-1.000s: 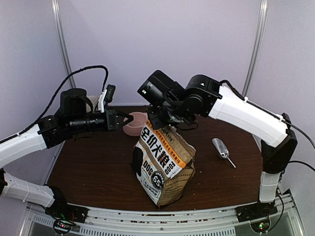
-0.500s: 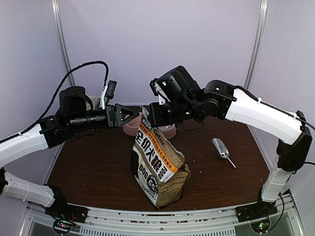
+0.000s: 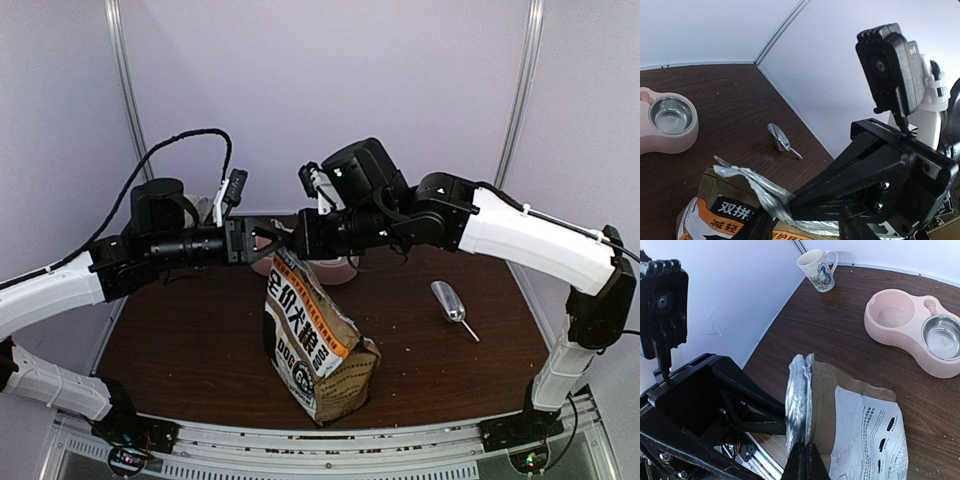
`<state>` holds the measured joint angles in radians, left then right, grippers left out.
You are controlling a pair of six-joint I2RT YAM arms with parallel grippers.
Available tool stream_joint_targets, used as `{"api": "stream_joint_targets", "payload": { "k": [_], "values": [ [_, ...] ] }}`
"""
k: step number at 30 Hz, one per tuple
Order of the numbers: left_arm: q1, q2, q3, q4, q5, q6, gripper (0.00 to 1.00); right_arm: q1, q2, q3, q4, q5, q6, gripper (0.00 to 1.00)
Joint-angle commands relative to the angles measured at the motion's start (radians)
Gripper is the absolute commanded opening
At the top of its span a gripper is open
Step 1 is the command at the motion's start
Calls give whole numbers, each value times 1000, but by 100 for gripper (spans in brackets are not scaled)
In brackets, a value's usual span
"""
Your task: Serve the pet food
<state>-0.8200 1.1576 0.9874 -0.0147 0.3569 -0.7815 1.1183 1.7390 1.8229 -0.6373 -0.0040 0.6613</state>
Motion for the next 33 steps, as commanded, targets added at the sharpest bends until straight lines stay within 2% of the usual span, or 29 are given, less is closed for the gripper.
{"api": "stream_joint_targets", "payload": {
  "k": [1,6,19,33],
  "values": [
    [-9,-12,-16,59,11,-5,48,-3,-48,-3,55,-3,15,0],
    [-11,-32,-43,60,4,-6,48,-5,-50,-6,62,1,22,0],
    [-18,14,-37,75,10,-31,32,-7,-47,-4,64,-12,23,0],
    [-40,60,-29,109,28,-45,25,-7,-57,2,69,-15,17,0]
  ]
}}
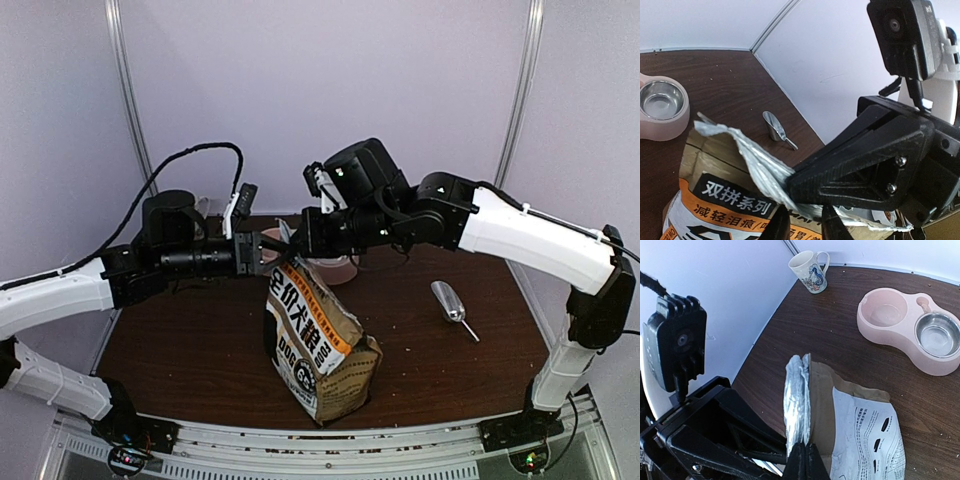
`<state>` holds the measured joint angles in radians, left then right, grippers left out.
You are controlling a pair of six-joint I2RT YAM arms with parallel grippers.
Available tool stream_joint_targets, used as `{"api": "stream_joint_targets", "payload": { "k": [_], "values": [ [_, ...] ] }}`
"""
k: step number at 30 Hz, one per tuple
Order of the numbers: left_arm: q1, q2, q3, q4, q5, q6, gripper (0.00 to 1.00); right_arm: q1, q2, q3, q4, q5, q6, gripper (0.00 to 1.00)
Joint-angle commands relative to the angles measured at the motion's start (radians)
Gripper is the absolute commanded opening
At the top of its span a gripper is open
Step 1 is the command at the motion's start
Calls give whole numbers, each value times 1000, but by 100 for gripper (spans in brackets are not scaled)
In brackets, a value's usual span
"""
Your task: Serve the pet food
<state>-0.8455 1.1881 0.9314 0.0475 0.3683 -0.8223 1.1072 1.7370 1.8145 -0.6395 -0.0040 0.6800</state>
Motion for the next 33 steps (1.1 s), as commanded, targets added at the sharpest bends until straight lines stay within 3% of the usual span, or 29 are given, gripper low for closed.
{"api": "stream_joint_targets", "payload": {
  "k": [1,4,16,25,29,33],
  "values": [
    [-16,32,28,49,18,-5,24,3,-57,10,72,-15,-2,0],
    [-18,41,30,53,24,-9,20,4,-64,10,72,-13,-3,0],
    [-18,88,60,89,42,-26,20,4,-67,2,73,-48,-16,0],
    [-18,105,60,126,57,-40,0,5,-83,-4,45,-56,-67,0],
    [-18,90,56,106,25,-38,0,10,-103,-30,49,-61,-116,0],
    [-18,71,54,79,-9,-36,0,29,-114,-35,9,32,-183,0]
  ]
}}
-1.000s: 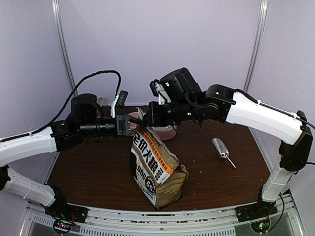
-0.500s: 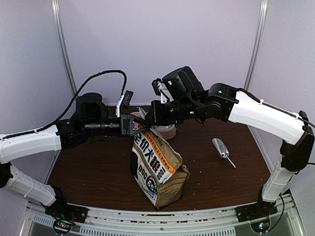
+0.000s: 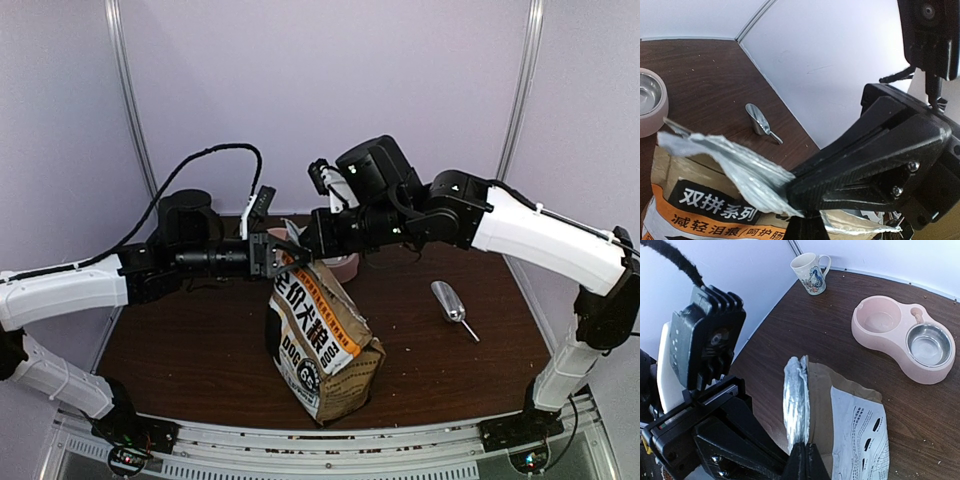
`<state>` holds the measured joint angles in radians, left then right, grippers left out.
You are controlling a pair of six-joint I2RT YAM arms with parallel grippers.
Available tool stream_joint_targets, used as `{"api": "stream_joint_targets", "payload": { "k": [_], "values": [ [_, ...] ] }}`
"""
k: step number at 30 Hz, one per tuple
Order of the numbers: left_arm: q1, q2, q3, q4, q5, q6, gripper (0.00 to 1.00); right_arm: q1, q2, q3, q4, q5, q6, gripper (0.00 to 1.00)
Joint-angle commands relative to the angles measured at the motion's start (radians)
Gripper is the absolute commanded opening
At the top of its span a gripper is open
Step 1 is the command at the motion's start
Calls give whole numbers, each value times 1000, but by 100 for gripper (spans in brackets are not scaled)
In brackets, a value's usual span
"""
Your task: Serve the pet food
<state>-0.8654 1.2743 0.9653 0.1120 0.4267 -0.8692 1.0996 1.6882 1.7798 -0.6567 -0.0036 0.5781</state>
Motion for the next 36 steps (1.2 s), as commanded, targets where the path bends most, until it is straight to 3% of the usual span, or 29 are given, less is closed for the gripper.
{"api": "stream_joint_targets", "payload": {
  "k": [1,12,36],
  "values": [
    [2,-20,20,7,-76,11,0,49,-64,6,7,70,-103,0],
    [2,-50,9,-68,-158,-4,0,116,33,152,-272,461,-188,0],
    [2,-66,16,-105,-211,-3,0,117,28,150,-270,482,-138,0]
  ]
}}
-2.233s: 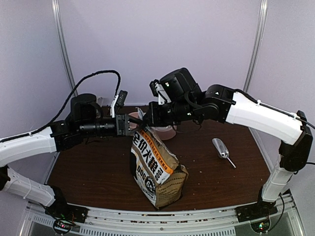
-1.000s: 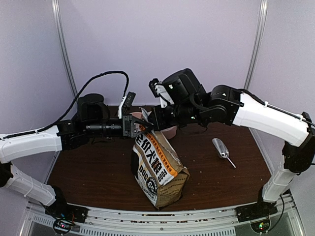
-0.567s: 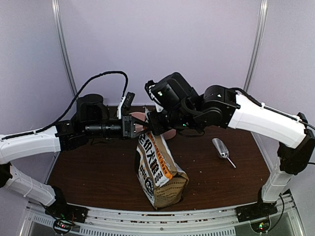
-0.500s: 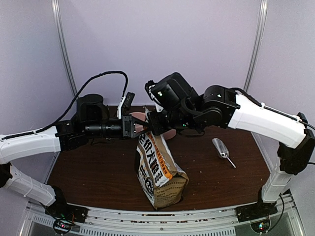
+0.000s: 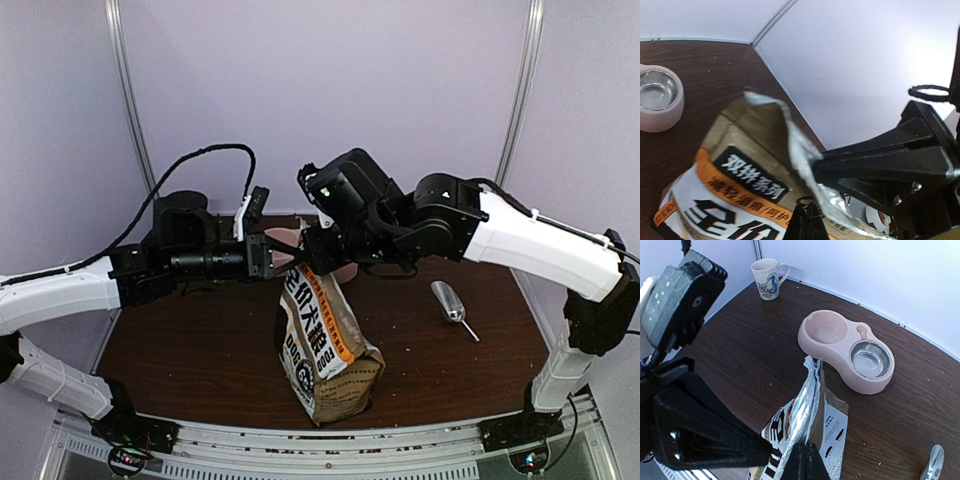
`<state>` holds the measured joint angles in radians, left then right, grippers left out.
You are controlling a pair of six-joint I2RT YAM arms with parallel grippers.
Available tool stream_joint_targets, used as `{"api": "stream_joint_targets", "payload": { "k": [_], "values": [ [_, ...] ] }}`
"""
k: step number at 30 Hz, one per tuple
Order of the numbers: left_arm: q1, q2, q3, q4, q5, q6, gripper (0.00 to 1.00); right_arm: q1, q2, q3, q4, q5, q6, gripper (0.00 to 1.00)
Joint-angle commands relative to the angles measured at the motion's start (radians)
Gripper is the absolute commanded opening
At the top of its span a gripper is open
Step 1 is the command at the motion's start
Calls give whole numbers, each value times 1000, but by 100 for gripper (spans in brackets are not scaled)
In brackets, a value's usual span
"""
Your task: Serve the pet food
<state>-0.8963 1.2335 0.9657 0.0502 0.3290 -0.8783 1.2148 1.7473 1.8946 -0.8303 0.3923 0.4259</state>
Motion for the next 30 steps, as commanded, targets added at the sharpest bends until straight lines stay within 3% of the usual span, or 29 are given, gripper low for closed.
{"api": "stream_joint_targets", "payload": {
  "k": [1,9,13,18,27,30],
  "values": [
    [33,-26,16,-46,-115,6,0,0,-31,35,-96,87,14,0],
    [33,-29,21,-14,-83,21,0,0,-36,34,-77,39,19,0],
    [33,-18,32,51,-6,37,25,-4,-62,8,-22,-38,29,0],
    [24,0,49,52,49,66,44,-11,-87,-10,37,-122,39,0],
    [5,33,69,42,78,75,50,-12,-86,-2,46,-148,43,0],
    [4,51,77,23,71,70,44,-12,-88,-2,48,-149,44,0]
  ]
}}
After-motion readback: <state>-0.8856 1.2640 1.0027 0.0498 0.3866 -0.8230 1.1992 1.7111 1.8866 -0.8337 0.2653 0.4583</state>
